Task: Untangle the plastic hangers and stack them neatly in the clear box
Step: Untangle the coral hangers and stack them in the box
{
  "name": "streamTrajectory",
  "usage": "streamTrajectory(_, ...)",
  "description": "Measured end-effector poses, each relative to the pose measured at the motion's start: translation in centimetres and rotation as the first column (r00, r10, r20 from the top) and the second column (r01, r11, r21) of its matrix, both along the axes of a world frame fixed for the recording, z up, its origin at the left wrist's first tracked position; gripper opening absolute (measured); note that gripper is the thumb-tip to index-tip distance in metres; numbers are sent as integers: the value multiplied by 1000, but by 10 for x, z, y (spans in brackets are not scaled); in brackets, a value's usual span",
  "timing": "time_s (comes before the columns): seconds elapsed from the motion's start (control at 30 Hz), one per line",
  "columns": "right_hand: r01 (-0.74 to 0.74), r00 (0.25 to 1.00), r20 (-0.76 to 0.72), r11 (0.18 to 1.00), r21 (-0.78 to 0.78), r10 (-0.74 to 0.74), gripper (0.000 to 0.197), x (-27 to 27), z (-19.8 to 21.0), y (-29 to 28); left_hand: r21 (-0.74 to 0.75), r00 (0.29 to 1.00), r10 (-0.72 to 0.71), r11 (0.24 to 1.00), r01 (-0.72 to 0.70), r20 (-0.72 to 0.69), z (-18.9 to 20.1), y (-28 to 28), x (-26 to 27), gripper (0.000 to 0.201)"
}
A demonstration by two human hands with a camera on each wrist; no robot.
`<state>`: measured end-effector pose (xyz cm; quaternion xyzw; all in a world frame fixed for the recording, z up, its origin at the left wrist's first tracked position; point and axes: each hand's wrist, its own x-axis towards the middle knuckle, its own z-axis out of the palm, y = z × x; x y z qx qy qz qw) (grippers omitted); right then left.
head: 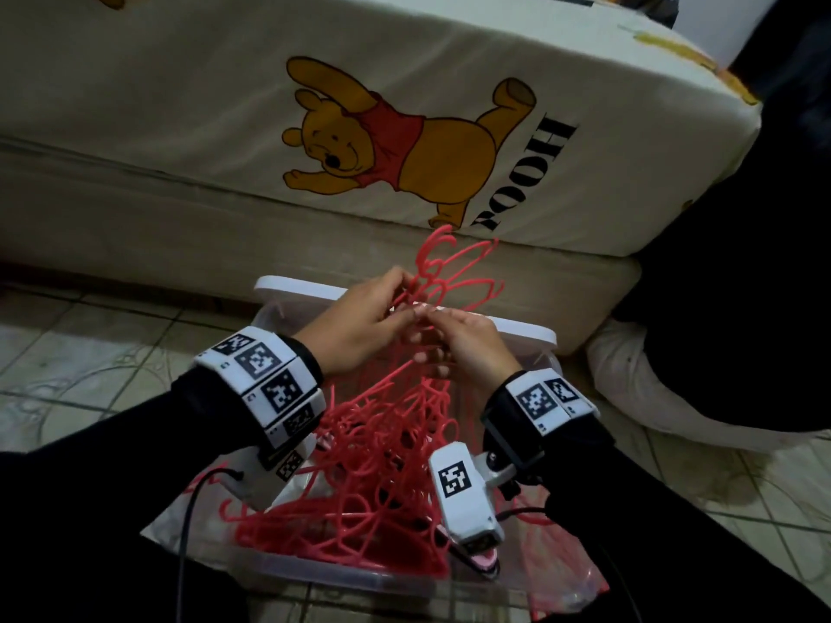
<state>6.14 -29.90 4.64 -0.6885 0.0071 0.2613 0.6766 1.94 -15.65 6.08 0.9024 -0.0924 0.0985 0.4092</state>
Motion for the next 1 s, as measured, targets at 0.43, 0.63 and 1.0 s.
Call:
streamTrajectory(0.43, 398, 426, 654, 520, -756, 625, 26, 12, 19, -31, 310, 998, 40, 950, -20, -57, 11, 17, -6, 25)
streamTrajectory(0.63, 477, 266, 564, 402, -781, 782, 10, 6, 15, -24, 566, 976, 207, 797, -211, 72, 0, 19, -1, 23)
streamTrajectory(1.0, 459, 250, 567, 419, -783, 785, 7, 8, 12, -26, 511, 973, 231, 839, -188, -22, -2, 19, -1, 23)
